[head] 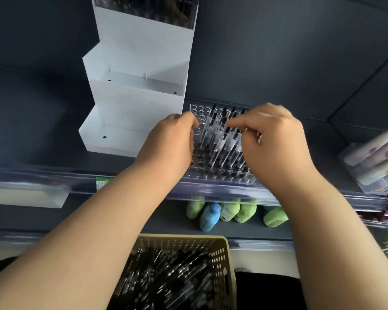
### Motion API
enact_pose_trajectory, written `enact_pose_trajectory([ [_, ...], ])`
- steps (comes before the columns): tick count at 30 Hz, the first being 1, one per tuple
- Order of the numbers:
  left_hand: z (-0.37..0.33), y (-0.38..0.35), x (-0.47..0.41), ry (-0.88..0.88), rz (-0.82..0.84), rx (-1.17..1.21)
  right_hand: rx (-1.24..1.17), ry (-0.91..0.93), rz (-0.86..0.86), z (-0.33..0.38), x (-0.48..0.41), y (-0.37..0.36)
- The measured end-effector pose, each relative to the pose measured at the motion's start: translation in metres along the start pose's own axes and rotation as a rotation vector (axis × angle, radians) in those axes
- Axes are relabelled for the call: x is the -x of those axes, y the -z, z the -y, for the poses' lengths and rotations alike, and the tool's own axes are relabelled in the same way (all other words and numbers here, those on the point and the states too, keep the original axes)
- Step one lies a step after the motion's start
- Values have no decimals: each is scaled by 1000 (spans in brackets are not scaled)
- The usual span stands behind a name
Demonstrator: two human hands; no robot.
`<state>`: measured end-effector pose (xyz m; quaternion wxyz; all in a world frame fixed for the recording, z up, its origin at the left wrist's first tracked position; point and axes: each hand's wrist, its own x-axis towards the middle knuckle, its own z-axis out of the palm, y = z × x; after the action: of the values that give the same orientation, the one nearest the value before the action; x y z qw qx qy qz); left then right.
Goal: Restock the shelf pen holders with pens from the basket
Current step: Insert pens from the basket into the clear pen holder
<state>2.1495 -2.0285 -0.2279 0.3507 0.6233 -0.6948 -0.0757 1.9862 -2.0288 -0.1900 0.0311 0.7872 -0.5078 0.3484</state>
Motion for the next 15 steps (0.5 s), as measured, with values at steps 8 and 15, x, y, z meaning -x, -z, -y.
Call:
enact_pose_trajectory([
  [8,11,10,29,17,237,-179,-135,-145,187,0,88,-36],
  [15,43,1,107,135,536,-354,-27,-364,702,0,153,-37],
])
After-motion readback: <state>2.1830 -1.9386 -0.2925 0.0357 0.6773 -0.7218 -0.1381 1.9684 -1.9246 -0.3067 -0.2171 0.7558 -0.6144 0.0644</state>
